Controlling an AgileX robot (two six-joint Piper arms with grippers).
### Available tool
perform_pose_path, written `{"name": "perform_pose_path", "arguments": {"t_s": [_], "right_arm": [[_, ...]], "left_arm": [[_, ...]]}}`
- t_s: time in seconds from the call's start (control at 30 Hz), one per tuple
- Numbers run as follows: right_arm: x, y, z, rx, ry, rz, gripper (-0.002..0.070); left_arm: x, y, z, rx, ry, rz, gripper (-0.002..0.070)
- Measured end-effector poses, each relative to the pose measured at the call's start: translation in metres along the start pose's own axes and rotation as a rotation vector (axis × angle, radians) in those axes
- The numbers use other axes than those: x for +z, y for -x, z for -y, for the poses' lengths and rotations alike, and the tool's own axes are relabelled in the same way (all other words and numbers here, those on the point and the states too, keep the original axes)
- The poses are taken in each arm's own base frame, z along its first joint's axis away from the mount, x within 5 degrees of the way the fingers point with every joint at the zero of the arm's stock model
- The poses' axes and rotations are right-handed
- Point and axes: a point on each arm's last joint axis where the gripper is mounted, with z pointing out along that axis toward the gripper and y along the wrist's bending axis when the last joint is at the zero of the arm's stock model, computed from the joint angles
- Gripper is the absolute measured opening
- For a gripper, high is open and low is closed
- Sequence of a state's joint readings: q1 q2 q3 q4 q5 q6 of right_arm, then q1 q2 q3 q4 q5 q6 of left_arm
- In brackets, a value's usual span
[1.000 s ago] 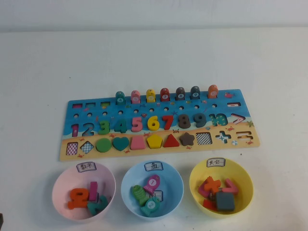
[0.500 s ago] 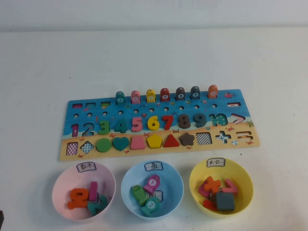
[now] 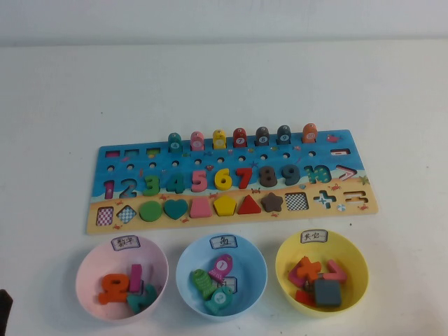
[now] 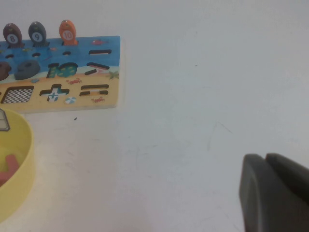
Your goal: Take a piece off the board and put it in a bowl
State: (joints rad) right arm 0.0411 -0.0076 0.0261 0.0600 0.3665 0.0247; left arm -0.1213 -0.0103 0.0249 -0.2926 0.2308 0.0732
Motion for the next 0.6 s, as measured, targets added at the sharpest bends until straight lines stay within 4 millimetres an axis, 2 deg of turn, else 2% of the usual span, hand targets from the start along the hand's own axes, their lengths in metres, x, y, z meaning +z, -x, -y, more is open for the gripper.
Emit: {"name": "perform_pose_path", "arguments": {"t_s": [0.27, 0.53, 0.6], "right_arm": [[0.0, 0.0, 0.0, 0.0, 0.0, 0.0, -0.0017], [0.0, 0.0, 0.0, 0.0, 0.0, 0.0, -0.0017], [0.0, 0.0, 0.0, 0.0, 0.0, 0.0, -0.0017]], "left_arm": [[0.0, 0.009, 0.002, -0.248, -0.033, 0.096, -0.0003], [-0.001, 0.012, 0.002, -0.317, -0.039, 0.127, -0.0003], [-0.003, 0.019, 0.005, -0.337, -0.057, 0.126, -0.0003]]}}
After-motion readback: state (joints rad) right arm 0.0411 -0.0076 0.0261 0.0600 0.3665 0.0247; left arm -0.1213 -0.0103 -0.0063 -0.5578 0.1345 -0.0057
